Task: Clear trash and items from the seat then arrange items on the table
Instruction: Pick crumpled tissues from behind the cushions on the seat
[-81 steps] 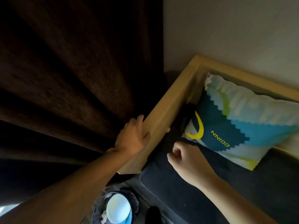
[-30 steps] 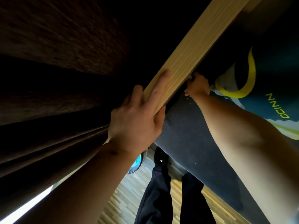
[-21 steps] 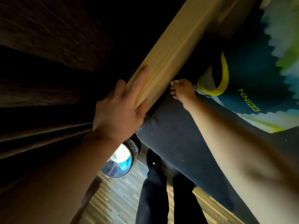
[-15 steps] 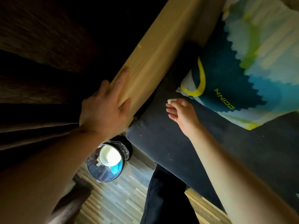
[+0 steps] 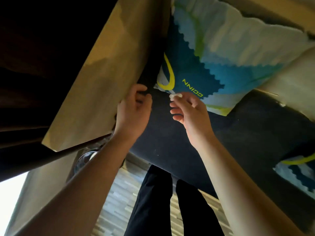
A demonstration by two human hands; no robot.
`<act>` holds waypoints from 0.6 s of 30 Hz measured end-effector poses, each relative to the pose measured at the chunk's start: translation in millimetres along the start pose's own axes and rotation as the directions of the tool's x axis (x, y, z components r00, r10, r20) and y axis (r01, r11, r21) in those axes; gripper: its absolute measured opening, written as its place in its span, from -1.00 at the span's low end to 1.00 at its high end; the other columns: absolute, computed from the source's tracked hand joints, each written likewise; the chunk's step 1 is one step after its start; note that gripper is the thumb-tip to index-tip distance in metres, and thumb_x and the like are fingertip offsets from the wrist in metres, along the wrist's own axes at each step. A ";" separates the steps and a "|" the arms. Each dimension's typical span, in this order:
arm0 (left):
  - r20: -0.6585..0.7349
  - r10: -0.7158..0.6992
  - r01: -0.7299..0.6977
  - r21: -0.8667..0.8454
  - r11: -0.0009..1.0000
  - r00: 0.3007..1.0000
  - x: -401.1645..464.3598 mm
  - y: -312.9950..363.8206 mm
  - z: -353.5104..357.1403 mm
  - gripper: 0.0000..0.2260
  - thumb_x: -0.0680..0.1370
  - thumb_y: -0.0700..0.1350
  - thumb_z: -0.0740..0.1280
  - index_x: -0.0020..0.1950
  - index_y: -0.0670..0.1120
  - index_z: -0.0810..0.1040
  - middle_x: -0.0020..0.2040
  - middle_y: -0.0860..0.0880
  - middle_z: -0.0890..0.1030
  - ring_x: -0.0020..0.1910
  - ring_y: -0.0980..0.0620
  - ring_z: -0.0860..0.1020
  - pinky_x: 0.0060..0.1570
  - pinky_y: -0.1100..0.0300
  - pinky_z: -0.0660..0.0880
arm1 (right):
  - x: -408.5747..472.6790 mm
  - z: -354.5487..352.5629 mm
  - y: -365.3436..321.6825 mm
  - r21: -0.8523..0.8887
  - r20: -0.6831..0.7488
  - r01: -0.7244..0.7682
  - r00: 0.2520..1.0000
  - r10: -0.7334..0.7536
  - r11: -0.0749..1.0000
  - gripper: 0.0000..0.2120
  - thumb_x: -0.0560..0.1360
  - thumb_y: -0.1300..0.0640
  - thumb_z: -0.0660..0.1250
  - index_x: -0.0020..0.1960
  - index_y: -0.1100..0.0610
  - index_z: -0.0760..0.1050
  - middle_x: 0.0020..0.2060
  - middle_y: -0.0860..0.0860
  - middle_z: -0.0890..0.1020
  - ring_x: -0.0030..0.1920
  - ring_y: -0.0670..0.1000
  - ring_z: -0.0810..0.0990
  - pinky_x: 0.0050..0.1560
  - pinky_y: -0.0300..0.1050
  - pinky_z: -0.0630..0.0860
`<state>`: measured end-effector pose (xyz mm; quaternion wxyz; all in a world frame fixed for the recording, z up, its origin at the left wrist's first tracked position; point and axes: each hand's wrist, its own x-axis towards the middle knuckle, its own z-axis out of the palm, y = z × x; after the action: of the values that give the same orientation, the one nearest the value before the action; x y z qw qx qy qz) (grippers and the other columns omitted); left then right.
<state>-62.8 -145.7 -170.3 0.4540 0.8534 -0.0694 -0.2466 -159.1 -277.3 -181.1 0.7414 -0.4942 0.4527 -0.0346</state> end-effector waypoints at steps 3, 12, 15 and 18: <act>0.275 -0.431 0.506 -0.342 0.792 0.860 -0.9 18.3 40.0 -0.76 0.62 0.07 0.18 0.09 -0.03 0.55 -0.17 -0.10 0.66 -0.33 -0.01 0.67 -0.45 0.18 0.50 | -21.5 -26.6 -6.2 -0.085 -0.014 0.101 0.995 -0.102 0.991 -0.86 0.59 0.17 0.37 0.06 0.21 0.63 -0.33 -0.14 0.66 -0.37 -0.16 0.54 -0.35 -0.30 0.47; 0.607 -0.431 0.732 -0.429 0.530 0.668 -24.4 53.8 141.7 -0.49 0.63 0.23 0.13 0.05 -0.18 0.62 -0.30 -0.12 0.60 -0.37 -0.06 0.59 -0.33 0.10 0.55 | -45.2 -120.6 11.1 -0.090 -0.034 0.198 0.979 -0.201 0.976 -0.85 0.61 0.16 0.35 0.04 0.08 0.71 -0.16 -0.06 0.75 -0.16 -0.10 0.69 -0.07 -0.16 0.59; 0.619 -0.468 0.752 -0.340 0.565 0.631 -36.9 62.4 170.4 -0.51 0.61 0.23 0.17 0.03 -0.19 0.61 -0.35 -0.12 0.52 -0.46 -0.04 0.50 -0.43 0.15 0.44 | -51.9 -144.4 20.6 -0.122 -0.062 0.195 0.977 -0.203 0.973 -0.84 0.60 0.13 0.36 0.04 0.03 0.72 -0.13 -0.01 0.76 -0.06 0.07 0.72 0.09 0.14 0.61; 0.655 -0.500 0.785 -0.245 0.569 0.567 -51.5 75.4 207.5 -0.46 0.54 0.29 0.24 -0.03 -0.20 0.63 -0.41 -0.11 0.48 -0.48 -0.04 0.47 -0.46 0.17 0.39 | -54.2 -176.4 24.0 -0.086 -0.090 0.165 0.981 -0.173 0.982 -0.83 0.61 0.14 0.34 0.04 0.10 0.71 -0.12 0.02 0.76 -0.07 0.06 0.73 0.07 0.13 0.63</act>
<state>-200.0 -325.4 -187.6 0.4980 0.5599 0.2100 -0.6280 -324.9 -361.7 -182.8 0.6928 -0.5573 0.4457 -0.1038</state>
